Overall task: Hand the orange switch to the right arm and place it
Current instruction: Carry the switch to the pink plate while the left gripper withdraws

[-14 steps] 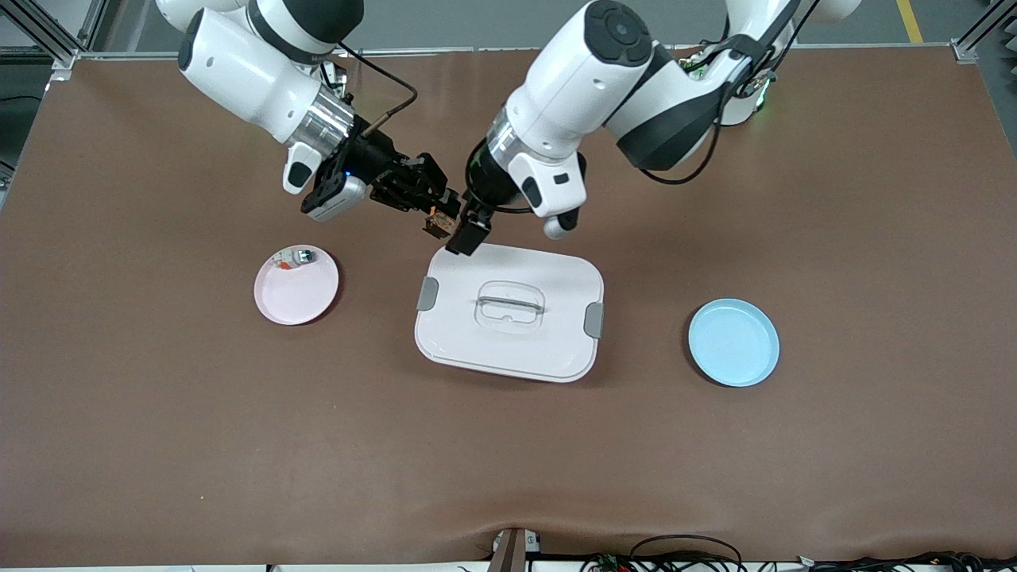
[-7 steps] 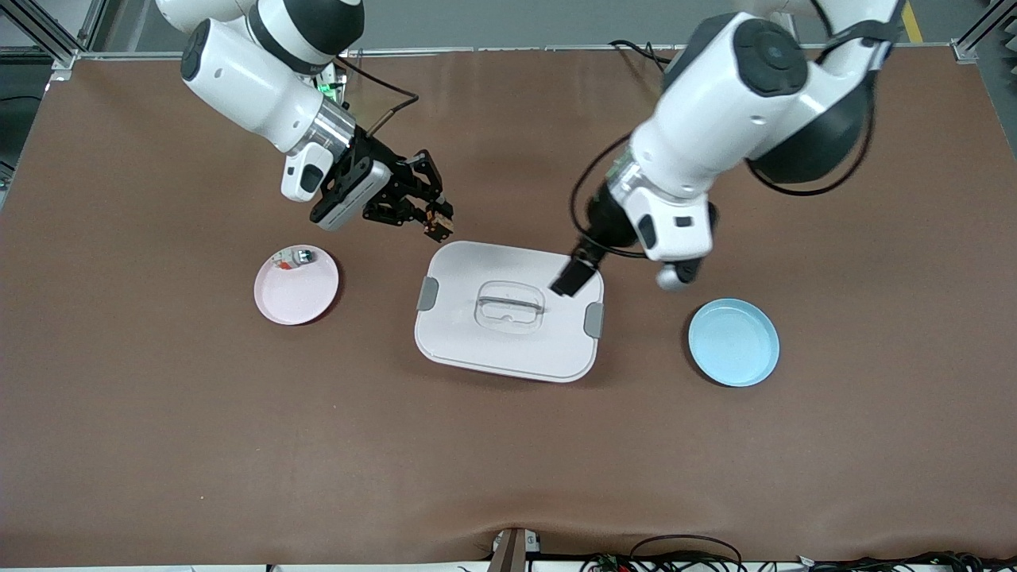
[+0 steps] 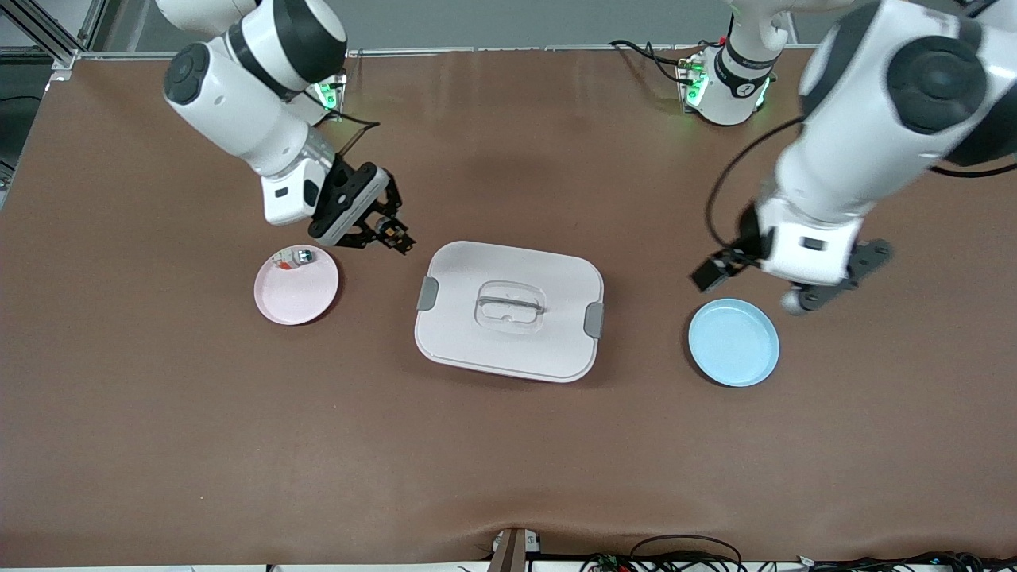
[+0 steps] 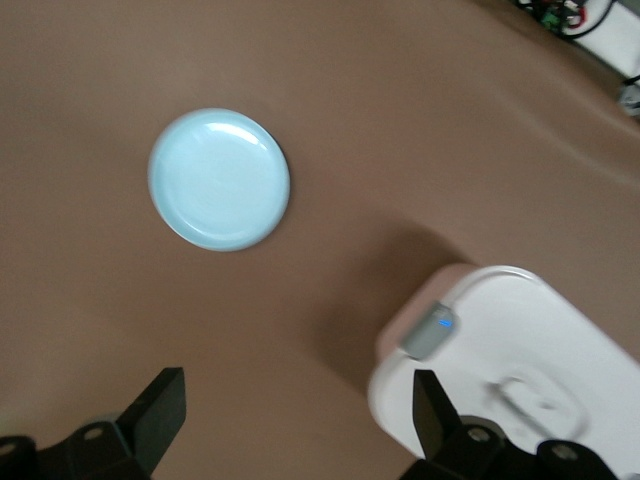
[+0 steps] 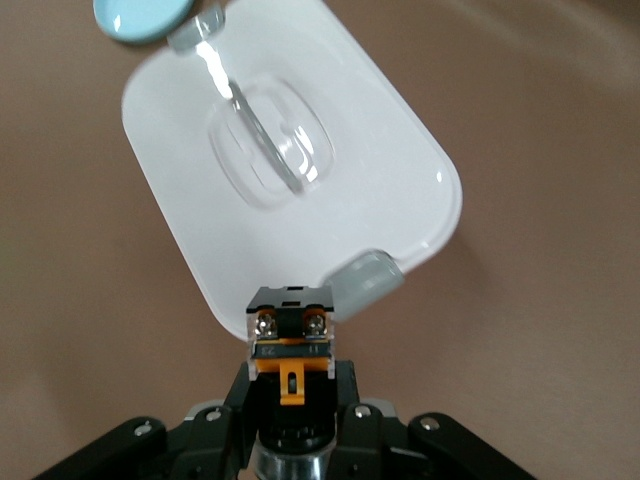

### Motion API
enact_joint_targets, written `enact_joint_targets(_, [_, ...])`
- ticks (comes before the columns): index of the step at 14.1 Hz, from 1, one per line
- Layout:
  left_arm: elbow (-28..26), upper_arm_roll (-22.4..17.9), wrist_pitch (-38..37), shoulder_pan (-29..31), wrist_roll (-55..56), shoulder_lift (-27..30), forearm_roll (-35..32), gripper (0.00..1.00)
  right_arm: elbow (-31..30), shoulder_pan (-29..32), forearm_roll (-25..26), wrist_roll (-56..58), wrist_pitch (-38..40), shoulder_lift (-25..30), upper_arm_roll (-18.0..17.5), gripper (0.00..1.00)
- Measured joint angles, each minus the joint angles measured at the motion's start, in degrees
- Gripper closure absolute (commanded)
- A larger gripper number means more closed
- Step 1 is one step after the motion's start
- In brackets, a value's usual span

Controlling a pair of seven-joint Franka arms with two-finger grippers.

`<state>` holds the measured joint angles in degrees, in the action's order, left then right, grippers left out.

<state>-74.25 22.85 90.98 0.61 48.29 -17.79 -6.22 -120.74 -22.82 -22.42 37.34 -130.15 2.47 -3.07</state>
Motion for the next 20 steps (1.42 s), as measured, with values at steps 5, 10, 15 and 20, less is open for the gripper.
enact_joint_targets(5, [0.02,-0.03,-5.37,10.22,-22.98,3.16,-0.44,0.0,-0.53,6.2,7.22,18.78,4.97,-0.14,0.17,1.0])
enact_joint_targets(10, [-0.61,-0.55,-7.93,13.34,-34.34,7.2,-0.43,0.0,-4.51,10.41,12.16,29.27,5.09,-0.19,0.22,1.0])
enact_joint_targets(15, [-8.74,-16.18,-7.49,3.03,-41.55,14.27,4.05,0.0,-8.84,10.97,18.78,29.46,2.41,-0.21,0.2,1.0])
enact_joint_targets(20, [-13.7,-18.31,-6.88,1.97,-42.7,18.96,5.62,0.0,-12.93,13.45,24.51,29.57,-3.54,-1.53,0.22,1.0])
